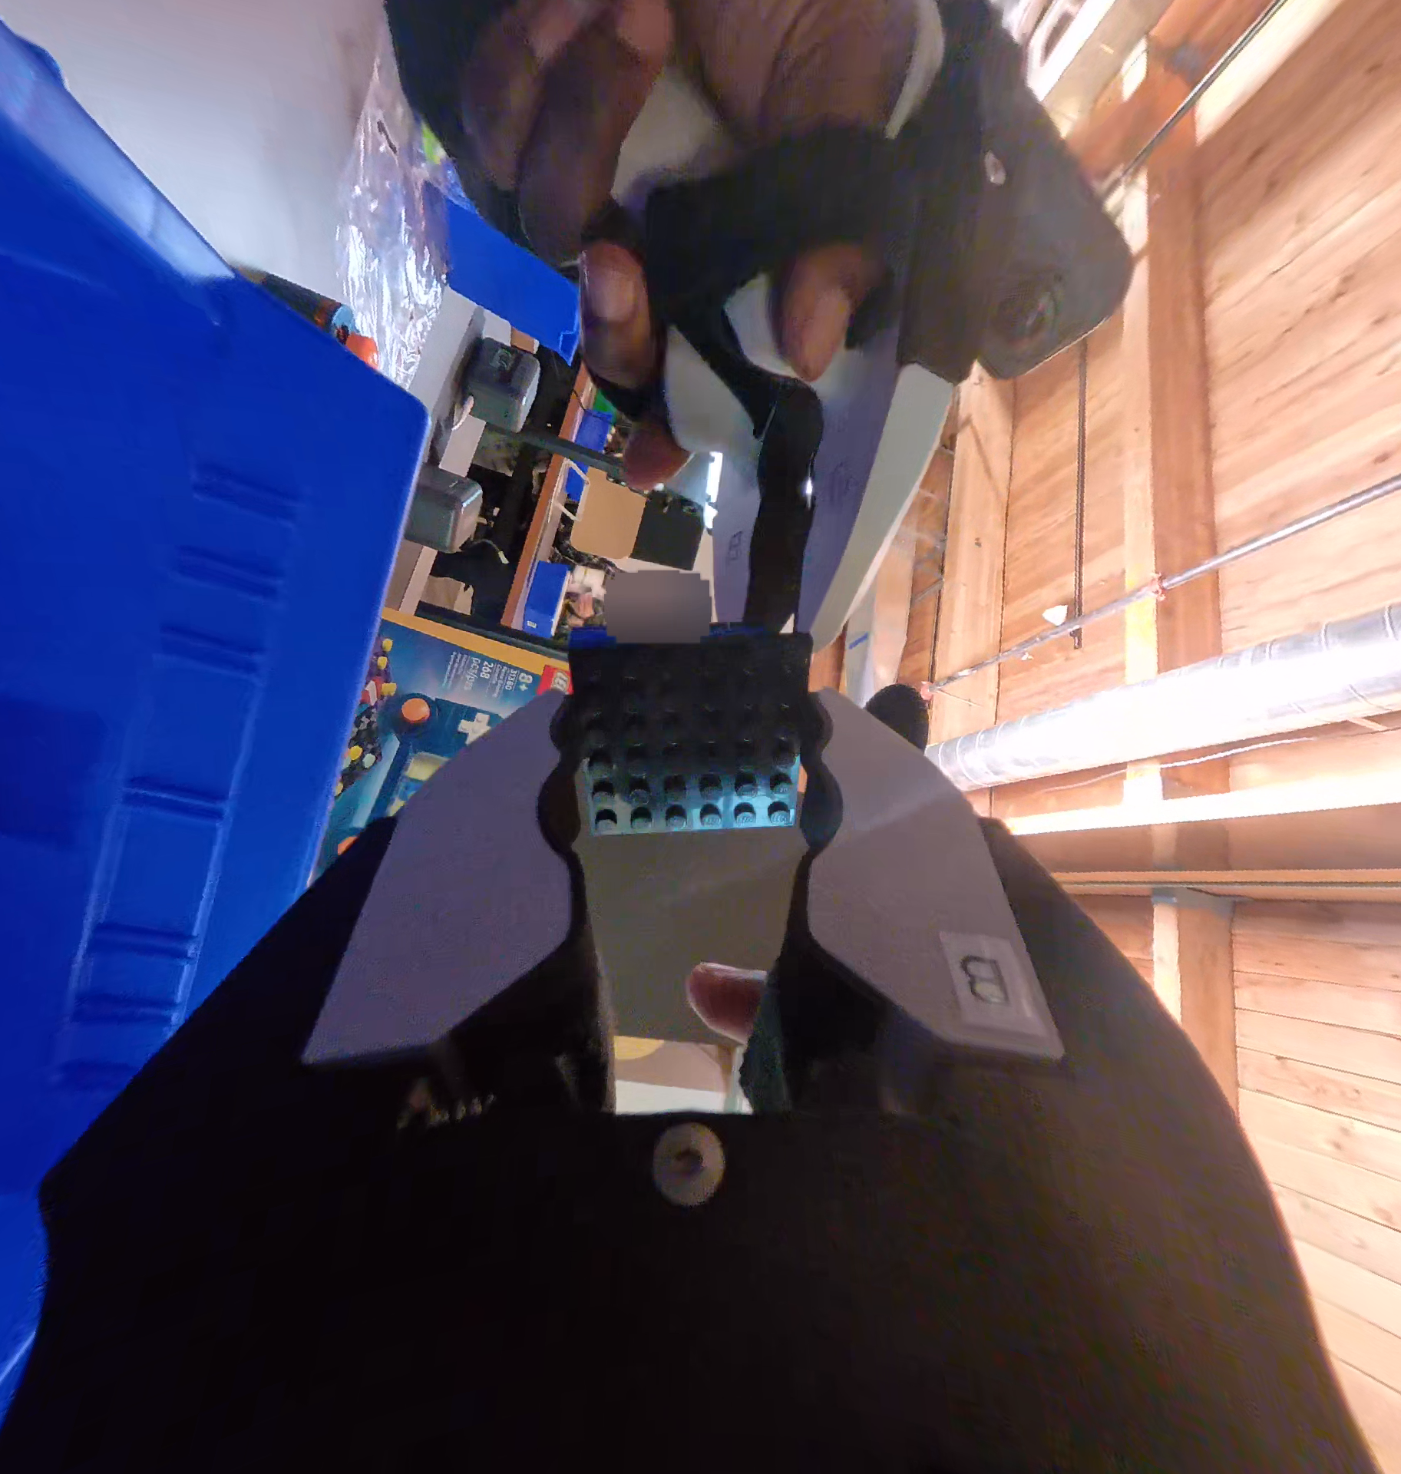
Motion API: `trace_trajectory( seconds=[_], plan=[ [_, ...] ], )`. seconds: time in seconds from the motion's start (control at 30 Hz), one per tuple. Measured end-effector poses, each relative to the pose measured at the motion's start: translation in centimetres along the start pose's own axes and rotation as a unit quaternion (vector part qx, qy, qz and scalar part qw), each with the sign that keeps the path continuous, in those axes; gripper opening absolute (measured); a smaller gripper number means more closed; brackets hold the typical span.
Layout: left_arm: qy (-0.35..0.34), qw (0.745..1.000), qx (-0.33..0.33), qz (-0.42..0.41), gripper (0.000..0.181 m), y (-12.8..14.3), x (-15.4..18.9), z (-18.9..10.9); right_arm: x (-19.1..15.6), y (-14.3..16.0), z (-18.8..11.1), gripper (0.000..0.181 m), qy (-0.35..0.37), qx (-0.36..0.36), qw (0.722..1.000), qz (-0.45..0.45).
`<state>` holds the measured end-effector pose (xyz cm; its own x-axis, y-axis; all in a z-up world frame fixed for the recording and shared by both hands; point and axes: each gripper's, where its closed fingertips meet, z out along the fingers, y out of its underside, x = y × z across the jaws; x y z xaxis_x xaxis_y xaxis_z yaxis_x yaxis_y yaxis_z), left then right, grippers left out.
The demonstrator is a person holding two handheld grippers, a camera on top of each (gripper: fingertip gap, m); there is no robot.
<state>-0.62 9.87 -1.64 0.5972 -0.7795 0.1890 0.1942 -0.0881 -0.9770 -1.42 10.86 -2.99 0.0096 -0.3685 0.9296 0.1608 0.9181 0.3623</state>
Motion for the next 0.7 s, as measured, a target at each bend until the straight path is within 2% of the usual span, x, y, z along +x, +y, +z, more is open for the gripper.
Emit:
trace_trajectory(
  seconds=[0.1, 0.27, 0.43, 0.5, 0.7],
  plan=[
    [0.044, 0.997, -0.026, -0.06, 0.025, 0.9, 0.4, -0.1, -0.2, -0.7, -0.3, 0.054, -0.011, 0.015, 0.999, -0.027],
    [0.069, 0.986, -0.084, -0.129, 0.034, 2.9, 0.1, 0.1, -1.6, -1.1, -0.8, 0.054, -0.077, 0.053, 0.99, -0.104],
    [0.096, 0.967, -0.123, -0.199, 0.024, 5.1, 0.3, 1.2, -3.5, -0.7, -1.8, 0.054, -0.149, 0.09, 0.967, -0.186],
    [0.112, 0.957, -0.132, -0.232, 0.014, 5.4, 0.6, 1.6, -4.1, -0.4, -2.1, 0.054, -0.173, 0.1, 0.957, -0.211],
    [0.119, 0.947, -0.187, -0.231, 0.004, 6.1, 1.2, 2.0, -5.0, -0.5, -2.9, 0.054, -0.209, 0.13, 0.947, -0.207]
  ],
)
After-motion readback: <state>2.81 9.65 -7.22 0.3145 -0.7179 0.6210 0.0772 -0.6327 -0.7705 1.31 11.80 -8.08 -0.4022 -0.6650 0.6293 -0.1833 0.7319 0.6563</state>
